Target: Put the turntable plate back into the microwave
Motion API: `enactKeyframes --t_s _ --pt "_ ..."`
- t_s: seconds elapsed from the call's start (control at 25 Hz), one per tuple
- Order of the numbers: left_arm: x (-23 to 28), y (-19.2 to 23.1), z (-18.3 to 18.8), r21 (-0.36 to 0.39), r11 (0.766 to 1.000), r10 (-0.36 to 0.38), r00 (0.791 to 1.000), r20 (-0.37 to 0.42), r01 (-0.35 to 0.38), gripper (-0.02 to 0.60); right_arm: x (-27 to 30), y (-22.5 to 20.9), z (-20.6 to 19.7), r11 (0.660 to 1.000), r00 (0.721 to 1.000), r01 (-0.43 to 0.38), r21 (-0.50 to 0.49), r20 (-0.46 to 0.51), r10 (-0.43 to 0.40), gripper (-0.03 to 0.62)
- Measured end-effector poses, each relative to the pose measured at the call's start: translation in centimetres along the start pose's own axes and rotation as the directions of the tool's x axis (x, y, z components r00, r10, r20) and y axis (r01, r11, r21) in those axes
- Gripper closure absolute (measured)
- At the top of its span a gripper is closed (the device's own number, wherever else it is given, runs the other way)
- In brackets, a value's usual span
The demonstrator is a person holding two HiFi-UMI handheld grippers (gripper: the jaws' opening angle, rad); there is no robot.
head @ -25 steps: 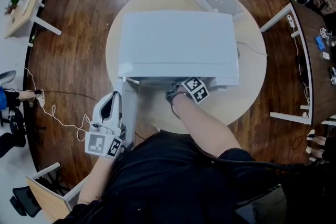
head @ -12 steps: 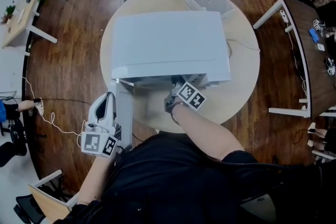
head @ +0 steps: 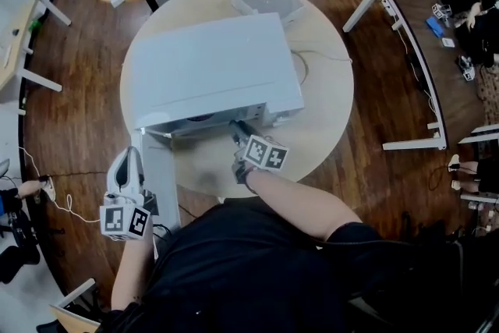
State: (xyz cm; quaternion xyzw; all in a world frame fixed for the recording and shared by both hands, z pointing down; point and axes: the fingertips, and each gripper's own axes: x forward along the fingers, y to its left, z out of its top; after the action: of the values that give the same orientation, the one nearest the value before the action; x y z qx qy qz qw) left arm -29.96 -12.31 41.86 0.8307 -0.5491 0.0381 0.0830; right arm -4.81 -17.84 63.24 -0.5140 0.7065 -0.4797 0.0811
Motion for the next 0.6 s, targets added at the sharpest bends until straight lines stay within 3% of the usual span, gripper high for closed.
enactKeyframes --t_s 0.16,0.28,0.36,0.44,0.6 --pt "0.5 -0.9 -0.3 0.021 1.000 0.009 1.000 -0.013 -0.009 0.577 -2.4 1.9 1.2 0.991 0.998 -0.068 -0.119 -0.007 0.067 0.465" --pt "0.7 -2.1 0.1 0.047 0.999 -0.021 1.000 0.001 0.021 0.577 -3.7 4.2 0.9 0.946 0.988 -0.156 -0.283 -0.064 0.144 0.465" --pt "0.9 -3.2 0.7 0.051 0.998 -0.049 0.999 0.021 0.047 0.577 -4.7 6.6 0.6 0.873 0.972 -0.233 -0.429 -0.109 0.206 0.465" --pt "1.5 -4.8 1.2 0.044 0.996 -0.082 0.996 0.040 0.081 0.577 -6.1 8.9 0.6 0.775 0.956 -0.290 -0.562 -0.137 0.258 0.467" --pt "2.9 -7.8 0.6 0.032 0.987 -0.160 0.986 0.042 0.159 0.577 -8.8 12.6 1.4 0.583 0.939 -0.301 -0.755 -0.130 0.317 0.467"
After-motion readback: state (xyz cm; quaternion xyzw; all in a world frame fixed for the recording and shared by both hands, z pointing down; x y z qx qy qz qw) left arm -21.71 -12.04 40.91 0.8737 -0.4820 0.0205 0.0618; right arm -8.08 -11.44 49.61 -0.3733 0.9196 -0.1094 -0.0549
